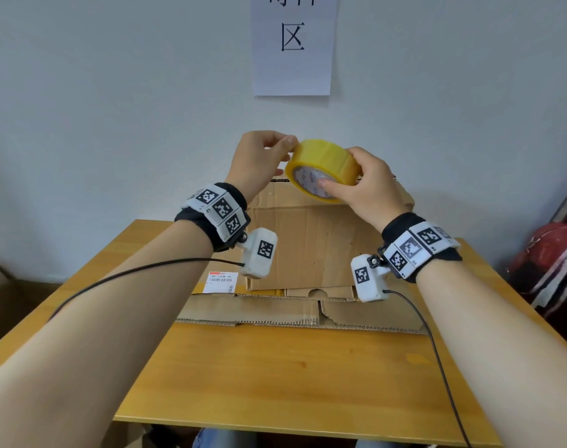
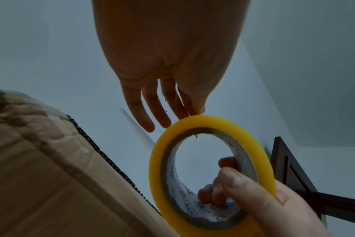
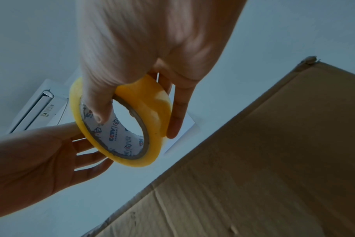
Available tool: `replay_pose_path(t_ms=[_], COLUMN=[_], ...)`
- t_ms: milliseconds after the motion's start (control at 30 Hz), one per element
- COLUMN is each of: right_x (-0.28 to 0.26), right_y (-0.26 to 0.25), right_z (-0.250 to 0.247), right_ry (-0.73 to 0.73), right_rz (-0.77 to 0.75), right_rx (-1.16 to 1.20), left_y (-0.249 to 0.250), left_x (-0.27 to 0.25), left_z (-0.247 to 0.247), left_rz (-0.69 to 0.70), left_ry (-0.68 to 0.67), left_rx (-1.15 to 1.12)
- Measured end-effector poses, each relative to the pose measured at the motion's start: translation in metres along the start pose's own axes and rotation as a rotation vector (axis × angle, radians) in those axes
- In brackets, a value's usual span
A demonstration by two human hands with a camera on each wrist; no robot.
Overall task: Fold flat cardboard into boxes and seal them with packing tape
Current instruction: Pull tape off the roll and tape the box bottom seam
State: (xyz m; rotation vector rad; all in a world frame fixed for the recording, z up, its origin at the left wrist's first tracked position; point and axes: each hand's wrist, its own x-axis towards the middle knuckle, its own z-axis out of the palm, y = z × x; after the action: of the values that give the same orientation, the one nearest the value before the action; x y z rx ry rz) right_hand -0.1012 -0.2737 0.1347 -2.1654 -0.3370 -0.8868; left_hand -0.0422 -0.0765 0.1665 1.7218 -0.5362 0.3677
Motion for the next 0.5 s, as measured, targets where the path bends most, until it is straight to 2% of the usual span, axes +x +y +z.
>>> replay_pose_path(t_ms=[500], right_x=[0.0019], right_y=[-0.0001], right_z=[-0.0035], right_ry=[0.032], right_rz=[0.020], right_rx=[-0.076], left_y=[-0.0013], left_x=[-0.0038], left_z=[0.0076], left_rz=[0.012], left_ry=[-0.045], left_rx=[0.015])
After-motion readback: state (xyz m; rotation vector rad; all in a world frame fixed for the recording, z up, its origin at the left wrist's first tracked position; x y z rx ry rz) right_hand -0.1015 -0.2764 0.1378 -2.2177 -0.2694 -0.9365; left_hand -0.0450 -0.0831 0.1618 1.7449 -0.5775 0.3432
